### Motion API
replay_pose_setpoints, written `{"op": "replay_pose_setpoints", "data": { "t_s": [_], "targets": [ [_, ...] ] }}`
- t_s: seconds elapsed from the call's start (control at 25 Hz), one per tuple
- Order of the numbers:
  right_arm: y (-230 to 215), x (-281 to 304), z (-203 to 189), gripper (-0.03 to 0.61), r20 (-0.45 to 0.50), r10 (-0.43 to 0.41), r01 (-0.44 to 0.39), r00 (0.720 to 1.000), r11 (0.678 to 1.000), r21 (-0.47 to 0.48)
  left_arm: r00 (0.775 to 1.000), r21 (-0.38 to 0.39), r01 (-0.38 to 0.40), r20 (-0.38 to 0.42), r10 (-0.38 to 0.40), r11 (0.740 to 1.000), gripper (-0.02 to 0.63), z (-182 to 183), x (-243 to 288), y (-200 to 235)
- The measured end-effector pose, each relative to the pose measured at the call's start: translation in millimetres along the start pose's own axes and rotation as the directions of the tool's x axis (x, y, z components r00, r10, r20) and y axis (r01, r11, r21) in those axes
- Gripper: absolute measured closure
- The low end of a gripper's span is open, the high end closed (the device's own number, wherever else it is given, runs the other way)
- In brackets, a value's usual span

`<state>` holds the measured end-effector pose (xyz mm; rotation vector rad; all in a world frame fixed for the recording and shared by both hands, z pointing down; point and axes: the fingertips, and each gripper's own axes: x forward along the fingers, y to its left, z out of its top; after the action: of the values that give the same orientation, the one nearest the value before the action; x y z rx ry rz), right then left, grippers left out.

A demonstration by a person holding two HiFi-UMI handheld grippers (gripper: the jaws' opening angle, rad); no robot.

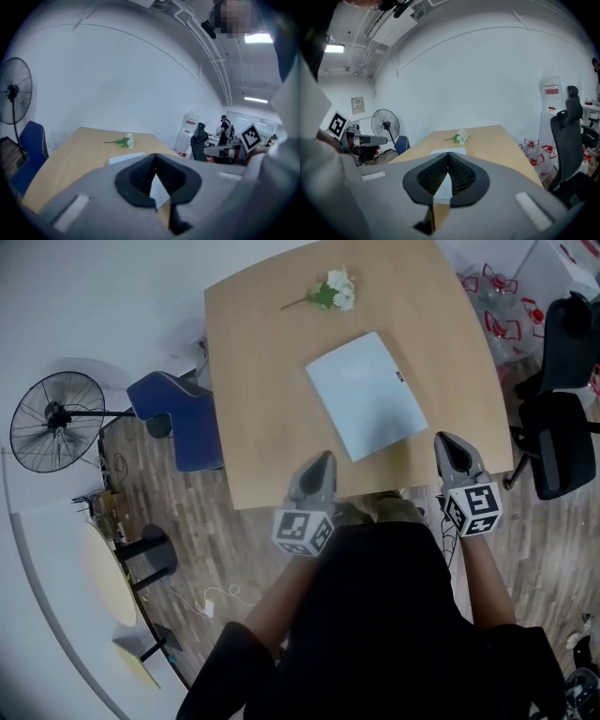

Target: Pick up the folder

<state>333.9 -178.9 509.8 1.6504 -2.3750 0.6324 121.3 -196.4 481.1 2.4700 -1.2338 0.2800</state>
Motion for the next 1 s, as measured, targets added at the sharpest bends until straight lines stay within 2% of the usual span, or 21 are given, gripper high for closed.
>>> {"op": "replay_pose_setpoints", "data": {
  "t_s": [0.2,0.36,0.44,0.6,0.76,0.88,0.96,1.0],
  "targets": [
    [0.8,26.3,-6.3,0.578,-0.034,0.04,-0.04,0.999,0.999,0.006,0.997,-0.079,-0.081,-0.025,0.079,0.994,0.612,-12.3,-11.5,30.1],
    [9.6,53.0,-5.3,0.578,-0.031,0.13,-0.131,0.991,0.991,-0.032,0.985,-0.074,-0.168,-0.042,0.165,0.983,0.612,-27.3,-12.2,60.1],
    [11.2,63.8,-7.0,0.578,-0.051,0.149,-0.151,0.988,0.988,-0.037,0.986,-0.101,-0.161,-0.056,0.156,0.982,0.612,-38.3,-5.9,70.5],
    [-0.2,86.1,-17.9,0.576,-0.117,0.125,-0.128,0.985,0.992,-0.015,0.986,-0.176,-0.161,-0.068,0.151,0.971,0.612,-53.4,13.4,90.6],
    [-8.6,111.8,-29.9,0.545,-0.177,0.142,-0.14,0.974,0.99,0.019,0.98,-0.237,-0.187,-0.107,0.166,0.953,0.611,-67.5,31.7,110.0],
    [-14.8,134.7,-41.2,0.516,-0.234,0.159,-0.158,0.959,0.987,0.022,0.979,-0.267,-0.181,-0.136,0.149,0.947,0.611,-81.7,48.2,121.2],
    [-23.5,152.9,-54.2,0.472,-0.287,0.151,-0.15,0.946,0.988,0.025,0.983,-0.324,-0.157,-0.143,0.115,0.933,0.539,-93.6,62.2,127.3],
    [-28.5,161.8,-62.1,0.441,-0.315,0.147,-0.145,0.938,0.989,0.028,0.984,-0.358,-0.144,-0.148,0.096,0.922,0.523,-100.9,69.4,130.2]
  ]
}}
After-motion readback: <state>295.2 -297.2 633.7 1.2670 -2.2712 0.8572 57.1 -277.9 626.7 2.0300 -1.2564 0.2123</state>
